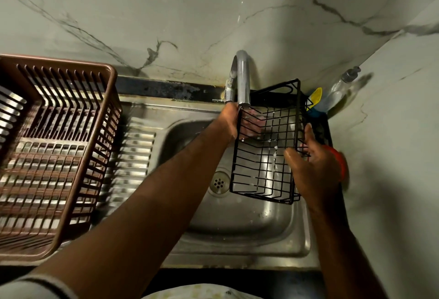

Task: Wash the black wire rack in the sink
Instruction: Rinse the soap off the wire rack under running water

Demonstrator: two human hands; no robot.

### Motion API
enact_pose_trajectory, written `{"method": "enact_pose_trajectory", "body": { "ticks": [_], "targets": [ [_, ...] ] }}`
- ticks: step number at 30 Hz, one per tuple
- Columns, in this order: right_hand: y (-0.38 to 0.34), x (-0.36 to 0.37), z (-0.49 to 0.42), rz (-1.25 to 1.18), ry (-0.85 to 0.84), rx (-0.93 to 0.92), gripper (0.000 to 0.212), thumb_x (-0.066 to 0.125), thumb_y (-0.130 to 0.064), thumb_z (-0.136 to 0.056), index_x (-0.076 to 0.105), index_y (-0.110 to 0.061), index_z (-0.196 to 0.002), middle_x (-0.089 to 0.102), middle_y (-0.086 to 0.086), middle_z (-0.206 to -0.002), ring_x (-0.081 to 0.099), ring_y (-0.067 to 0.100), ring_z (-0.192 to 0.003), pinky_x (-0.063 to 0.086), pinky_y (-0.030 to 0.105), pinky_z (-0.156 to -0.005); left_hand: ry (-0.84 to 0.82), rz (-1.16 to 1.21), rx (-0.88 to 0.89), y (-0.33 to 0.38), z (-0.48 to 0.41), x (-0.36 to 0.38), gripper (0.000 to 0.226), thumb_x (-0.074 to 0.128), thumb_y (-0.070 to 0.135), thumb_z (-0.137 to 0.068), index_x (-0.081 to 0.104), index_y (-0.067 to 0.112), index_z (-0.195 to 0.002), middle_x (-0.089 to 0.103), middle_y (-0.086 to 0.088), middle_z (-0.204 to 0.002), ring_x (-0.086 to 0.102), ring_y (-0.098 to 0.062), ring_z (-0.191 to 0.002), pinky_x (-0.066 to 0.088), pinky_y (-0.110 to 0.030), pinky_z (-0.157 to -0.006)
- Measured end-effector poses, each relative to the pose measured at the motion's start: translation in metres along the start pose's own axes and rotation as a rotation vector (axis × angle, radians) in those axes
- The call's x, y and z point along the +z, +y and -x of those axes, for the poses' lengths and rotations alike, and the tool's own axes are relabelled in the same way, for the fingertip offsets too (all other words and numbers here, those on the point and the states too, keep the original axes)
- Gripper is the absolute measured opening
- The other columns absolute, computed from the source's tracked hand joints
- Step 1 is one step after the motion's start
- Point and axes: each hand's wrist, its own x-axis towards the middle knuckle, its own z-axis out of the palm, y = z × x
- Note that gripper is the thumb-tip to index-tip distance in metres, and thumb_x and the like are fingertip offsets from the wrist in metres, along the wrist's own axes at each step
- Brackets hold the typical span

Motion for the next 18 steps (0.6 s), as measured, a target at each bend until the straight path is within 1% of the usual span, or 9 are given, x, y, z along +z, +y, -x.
{"method": "enact_pose_trajectory", "body": {
  "ticks": [2,4,5,7,10,12,14,16,18],
  "targets": [
    [-0.002,-0.005,-0.001,0.012,0.028,0.004,0.076,0.057,-0.050,-0.082,0.037,-0.027,-0.152,0.061,0.001,-0.100,0.049,0.005,-0.072,0.032,0.005,-0.048,0.003,0.061,-0.029,0.009,-0.005,0.006,0.078,0.006,0.049,-0.104,0.065,-0.001,-0.098,0.068,-0.013,-0.071,0.063,-0.023,-0.051,0.042,-0.024,-0.051],
    [-0.002,-0.006,-0.001,0.001,0.047,0.026,0.078,0.057,-0.052,-0.080,0.038,-0.027,-0.152,0.068,0.004,-0.120,0.055,0.000,-0.079,0.034,0.002,-0.049,-0.003,0.223,-0.041,0.016,-0.004,0.013,0.072,0.010,0.059,-0.102,0.056,0.008,-0.082,0.055,-0.002,-0.055,0.047,-0.013,-0.039,0.030,-0.018,-0.039],
    [-0.001,-0.006,0.000,-0.011,0.060,0.027,0.081,0.055,-0.054,-0.077,0.038,-0.028,-0.152,0.068,0.005,-0.123,0.059,0.003,-0.083,0.034,0.002,-0.051,0.014,0.286,-0.028,0.018,-0.005,0.016,0.069,0.014,0.062,-0.102,0.054,0.010,-0.081,0.053,-0.001,-0.055,0.045,-0.012,-0.039,0.030,-0.017,-0.038],
    [0.003,-0.006,0.000,-0.053,0.094,0.044,0.082,0.054,-0.055,-0.075,0.038,-0.031,-0.152,0.070,0.004,-0.112,0.063,0.012,-0.090,0.041,0.010,-0.062,0.107,0.389,0.035,0.021,-0.005,0.023,0.065,0.023,0.059,-0.104,0.059,0.007,-0.091,0.056,-0.004,-0.061,0.048,-0.014,-0.043,0.036,-0.018,-0.039],
    [0.006,-0.009,0.000,-0.078,0.131,0.076,0.080,0.058,-0.056,-0.074,0.039,-0.038,-0.150,0.060,-0.008,-0.098,0.061,0.011,-0.093,0.050,0.022,-0.070,0.178,0.616,0.109,0.024,-0.007,0.032,0.054,0.035,0.042,-0.109,0.053,-0.002,-0.136,0.054,-0.013,-0.078,0.054,-0.017,-0.051,0.043,-0.023,-0.033],
    [0.007,-0.011,0.001,-0.060,0.149,0.072,0.081,0.057,-0.061,-0.072,0.038,-0.043,-0.148,0.062,-0.011,-0.105,0.063,0.012,-0.098,0.057,0.034,-0.078,0.204,0.751,0.105,0.027,-0.004,0.035,0.052,0.039,0.032,-0.109,0.043,-0.004,-0.147,0.050,-0.019,-0.086,0.053,-0.021,-0.057,0.041,-0.022,-0.029],
    [0.009,-0.012,0.002,-0.061,0.141,0.069,0.082,0.056,-0.062,-0.071,0.038,-0.042,-0.149,0.064,-0.007,-0.114,0.063,0.012,-0.101,0.057,0.035,-0.080,0.219,0.848,0.120,0.030,0.001,0.037,0.049,0.041,0.026,-0.109,0.042,-0.004,-0.148,0.048,-0.021,-0.088,0.049,-0.021,-0.064,0.040,-0.022,-0.027],
    [0.011,-0.012,0.004,-0.065,0.132,0.066,0.083,0.055,-0.061,-0.071,0.040,-0.039,-0.149,0.064,-0.003,-0.114,0.061,0.013,-0.102,0.049,0.024,-0.074,0.247,0.859,0.121,0.028,0.011,0.038,0.043,0.043,0.021,-0.109,0.045,-0.005,-0.144,0.051,-0.023,-0.096,0.056,-0.023,-0.075,0.042,-0.020,-0.031],
    [0.010,-0.013,0.006,-0.061,0.115,0.068,0.081,0.058,-0.056,-0.073,0.040,-0.036,-0.150,0.063,-0.001,-0.116,0.059,0.014,-0.104,0.039,0.014,-0.068,0.250,0.837,0.113,0.022,0.011,0.035,0.029,0.046,0.016,-0.108,0.053,-0.009,-0.119,0.052,-0.023,-0.097,0.058,-0.022,-0.073,0.044,-0.019,-0.034]
  ]
}}
